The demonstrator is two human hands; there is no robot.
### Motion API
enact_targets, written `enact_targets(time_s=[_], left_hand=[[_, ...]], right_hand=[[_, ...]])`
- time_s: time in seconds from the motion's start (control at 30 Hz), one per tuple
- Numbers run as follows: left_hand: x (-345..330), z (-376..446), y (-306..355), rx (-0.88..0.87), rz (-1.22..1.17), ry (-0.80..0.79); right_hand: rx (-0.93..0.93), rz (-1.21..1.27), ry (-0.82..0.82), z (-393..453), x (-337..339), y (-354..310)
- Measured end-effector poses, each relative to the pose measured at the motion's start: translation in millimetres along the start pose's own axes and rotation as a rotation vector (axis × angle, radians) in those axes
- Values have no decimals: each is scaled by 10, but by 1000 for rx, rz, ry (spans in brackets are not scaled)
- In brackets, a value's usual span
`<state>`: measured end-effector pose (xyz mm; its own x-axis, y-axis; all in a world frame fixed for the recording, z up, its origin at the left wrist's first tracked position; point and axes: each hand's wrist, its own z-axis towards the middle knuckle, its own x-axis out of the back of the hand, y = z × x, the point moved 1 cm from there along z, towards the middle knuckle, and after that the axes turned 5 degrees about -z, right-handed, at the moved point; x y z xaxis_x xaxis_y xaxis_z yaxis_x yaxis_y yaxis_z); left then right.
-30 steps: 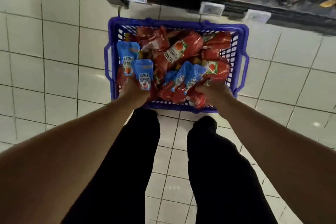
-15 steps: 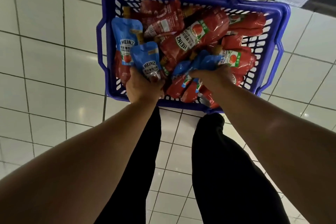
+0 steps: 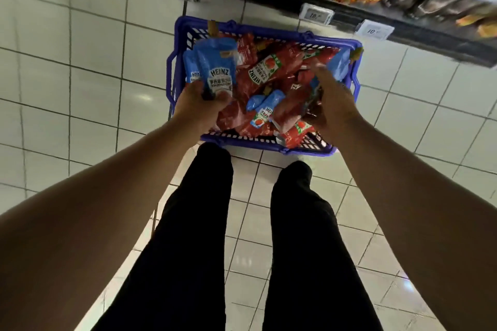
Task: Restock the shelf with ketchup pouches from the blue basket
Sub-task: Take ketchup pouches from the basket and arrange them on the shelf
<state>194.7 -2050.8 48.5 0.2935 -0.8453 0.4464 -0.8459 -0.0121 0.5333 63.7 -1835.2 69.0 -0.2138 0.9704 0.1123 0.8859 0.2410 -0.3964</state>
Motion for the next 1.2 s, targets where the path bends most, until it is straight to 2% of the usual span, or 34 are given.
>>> enact_targets(time_s=[0.13,0.27,0.37,0.5,0.7,0.87,1.03,1.2], left_hand=[[200,-623,726,-130,-49,-149],[359,-1438,1497,-176,-198,-202],[450,-2072,2064,-219,-339,-259],[532,-2715,2726,-368,-403,-311],[631,-3296,3599,-483,-410,-361],[639,-3506,4161,-528,-386,-441],[506,-3522,4554,-612,-305,-446],[325,-3560,4813,-594,-301,-508]], right_hand=[[-79,81,-461,-800,330,-527],[-34,141,-567,-1734,831,-985],[105,109,-629,-2363,1209,-1254],[409,-56,-528,-2988,1573,-1599],[699,-88,-394,-3604,2096,-2213],[816,-45,-260,-3951,2386,-2550],[879,40,-73,-4159,2528,-2577],[890,94,0,-4248,2720,-2609]])
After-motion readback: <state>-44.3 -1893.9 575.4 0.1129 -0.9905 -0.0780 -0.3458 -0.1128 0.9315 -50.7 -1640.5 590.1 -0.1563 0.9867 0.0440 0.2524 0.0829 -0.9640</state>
